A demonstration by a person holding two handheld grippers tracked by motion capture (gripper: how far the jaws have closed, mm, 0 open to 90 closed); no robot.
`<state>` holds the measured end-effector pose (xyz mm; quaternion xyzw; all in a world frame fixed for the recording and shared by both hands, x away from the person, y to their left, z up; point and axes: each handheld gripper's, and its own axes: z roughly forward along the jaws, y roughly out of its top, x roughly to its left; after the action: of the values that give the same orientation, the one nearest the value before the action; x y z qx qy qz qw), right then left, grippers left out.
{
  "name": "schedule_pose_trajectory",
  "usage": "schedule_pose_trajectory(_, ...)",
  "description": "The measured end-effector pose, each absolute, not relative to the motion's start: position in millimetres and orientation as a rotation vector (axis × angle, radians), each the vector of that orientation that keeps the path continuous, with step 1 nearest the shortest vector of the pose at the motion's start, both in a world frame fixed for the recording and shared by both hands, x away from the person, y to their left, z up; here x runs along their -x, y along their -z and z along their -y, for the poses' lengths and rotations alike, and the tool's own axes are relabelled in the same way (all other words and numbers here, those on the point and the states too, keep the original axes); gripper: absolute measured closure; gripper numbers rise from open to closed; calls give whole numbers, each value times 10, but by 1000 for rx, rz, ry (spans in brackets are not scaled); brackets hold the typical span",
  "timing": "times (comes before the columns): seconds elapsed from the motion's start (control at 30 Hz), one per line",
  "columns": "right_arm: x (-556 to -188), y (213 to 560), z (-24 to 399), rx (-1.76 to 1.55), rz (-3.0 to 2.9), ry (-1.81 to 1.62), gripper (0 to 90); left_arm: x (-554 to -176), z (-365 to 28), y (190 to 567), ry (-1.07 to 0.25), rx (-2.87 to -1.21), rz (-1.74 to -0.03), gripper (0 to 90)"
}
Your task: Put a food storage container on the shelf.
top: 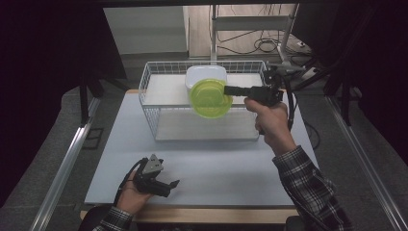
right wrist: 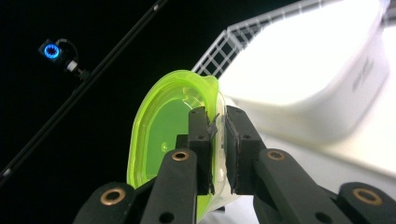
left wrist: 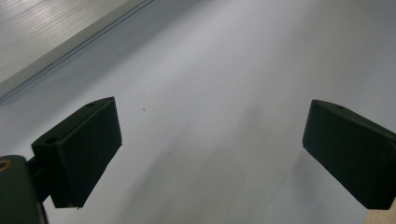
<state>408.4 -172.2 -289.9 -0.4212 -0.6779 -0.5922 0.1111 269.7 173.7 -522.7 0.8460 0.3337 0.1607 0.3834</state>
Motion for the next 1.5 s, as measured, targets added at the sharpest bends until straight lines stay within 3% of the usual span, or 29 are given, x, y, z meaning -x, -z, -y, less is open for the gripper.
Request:
schedule_pose_trajectory(0.47, -4486, 2482, 1518, 1426, 1986, 1826, 819, -2692, -1726, 5233, -401, -2161, -842, 41)
schedule_pose_trajectory(1.0, -4771, 2581, 1341, 1638, 1923, 1800, 810, -2688, -1731, 5229, -395, -2151, -838, 41)
schedule_pose_trajectory(1.1, -4773, 2586, 1336, 1656, 1954, 1796, 785, -2690, -1732, 5230, -393, -2152, -839, 41)
schedule_pose_trajectory(1.2, -4780, 2595, 1320, 1669, 1994, 1772, 705, -2690, -1729, 5231, -394, -2157, -836, 41)
schedule_pose_trajectory(1.5, -4787, 2630, 1324, 1668, 1978, 1773, 658, -2691, -1723, 5238, -391, -2163, -837, 41)
